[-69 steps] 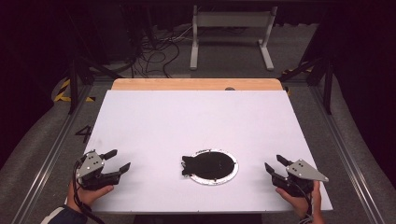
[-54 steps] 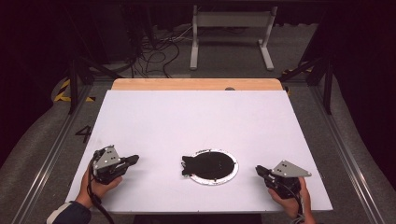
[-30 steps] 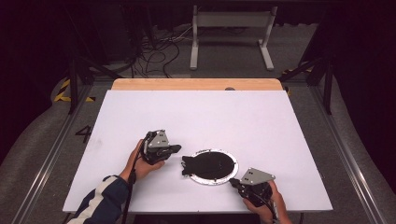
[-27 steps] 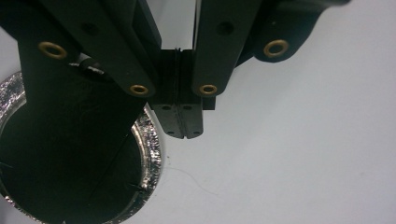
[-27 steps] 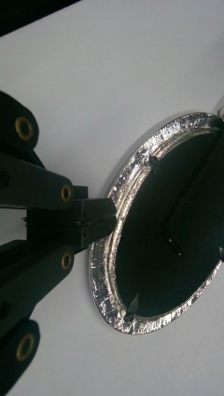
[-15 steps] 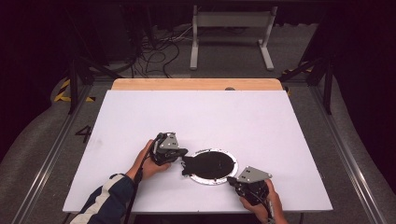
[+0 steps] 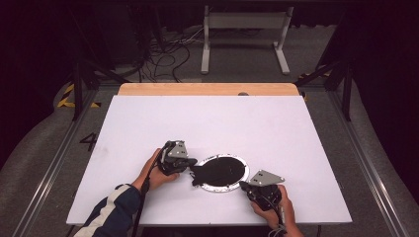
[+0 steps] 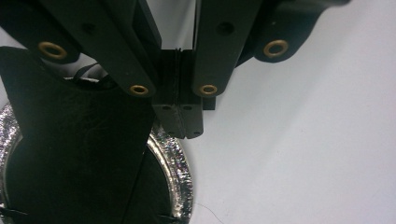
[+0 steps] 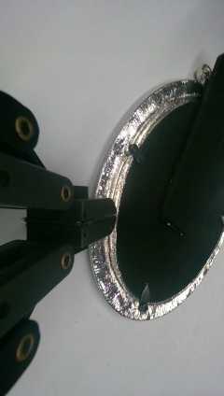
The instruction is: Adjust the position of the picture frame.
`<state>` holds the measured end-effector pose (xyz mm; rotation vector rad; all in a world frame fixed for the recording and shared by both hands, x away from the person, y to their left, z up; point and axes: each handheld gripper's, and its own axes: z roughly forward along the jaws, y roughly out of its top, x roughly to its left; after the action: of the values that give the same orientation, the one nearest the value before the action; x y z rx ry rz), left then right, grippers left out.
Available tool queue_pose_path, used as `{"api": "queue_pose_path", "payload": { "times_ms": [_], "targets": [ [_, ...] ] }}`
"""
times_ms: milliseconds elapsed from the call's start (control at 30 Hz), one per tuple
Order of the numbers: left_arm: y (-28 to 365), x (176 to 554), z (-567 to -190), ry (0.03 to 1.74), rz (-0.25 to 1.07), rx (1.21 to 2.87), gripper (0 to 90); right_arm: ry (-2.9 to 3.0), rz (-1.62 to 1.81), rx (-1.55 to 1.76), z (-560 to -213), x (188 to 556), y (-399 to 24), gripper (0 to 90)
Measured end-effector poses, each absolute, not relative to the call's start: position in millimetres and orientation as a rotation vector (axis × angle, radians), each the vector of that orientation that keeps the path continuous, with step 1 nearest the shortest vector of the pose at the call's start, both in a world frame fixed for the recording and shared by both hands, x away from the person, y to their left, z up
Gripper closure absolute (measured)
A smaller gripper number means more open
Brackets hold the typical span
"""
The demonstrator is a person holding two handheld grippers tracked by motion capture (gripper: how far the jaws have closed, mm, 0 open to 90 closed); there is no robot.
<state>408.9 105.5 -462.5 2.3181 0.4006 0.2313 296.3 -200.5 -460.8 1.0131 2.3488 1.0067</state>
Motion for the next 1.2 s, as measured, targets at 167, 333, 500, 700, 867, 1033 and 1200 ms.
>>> {"api": "queue_pose_path", "payload": {
  "times_ms": [167, 333, 500, 700, 867, 1033, 1200],
  "targets": [
    [107, 408, -463, 0.402, 0.216, 2.319, 90.0, 2.342, 1.019, 1.031, -461, 306, -201, 90.0],
    [108, 407, -462, 0.388, 0.23, 2.331, 90.0, 2.332, 1.001, 1.029, -461, 316, -198, 90.0],
    [108, 406, -461, 0.384, 0.233, 2.335, 90.0, 2.321, 0.996, 1.046, -460, 323, -197, 90.0],
    [109, 405, -462, 0.388, 0.24, 2.334, 90.0, 2.315, 0.999, 1.066, -460, 329, -199, 90.0],
    [110, 405, -462, 0.377, 0.246, 2.342, 90.0, 2.354, 1.015, 1.031, -460, 320, -193, 90.0],
    [112, 404, -461, 0.37, 0.242, 2.347, 90.0, 2.386, 1.029, 1.007, -460, 312, -187, 90.0],
    [116, 404, -461, 0.366, 0.223, 2.352, 90.0, 2.371, 1.026, 1.004, -461, 307, -183, 90.0]
  ]
}}
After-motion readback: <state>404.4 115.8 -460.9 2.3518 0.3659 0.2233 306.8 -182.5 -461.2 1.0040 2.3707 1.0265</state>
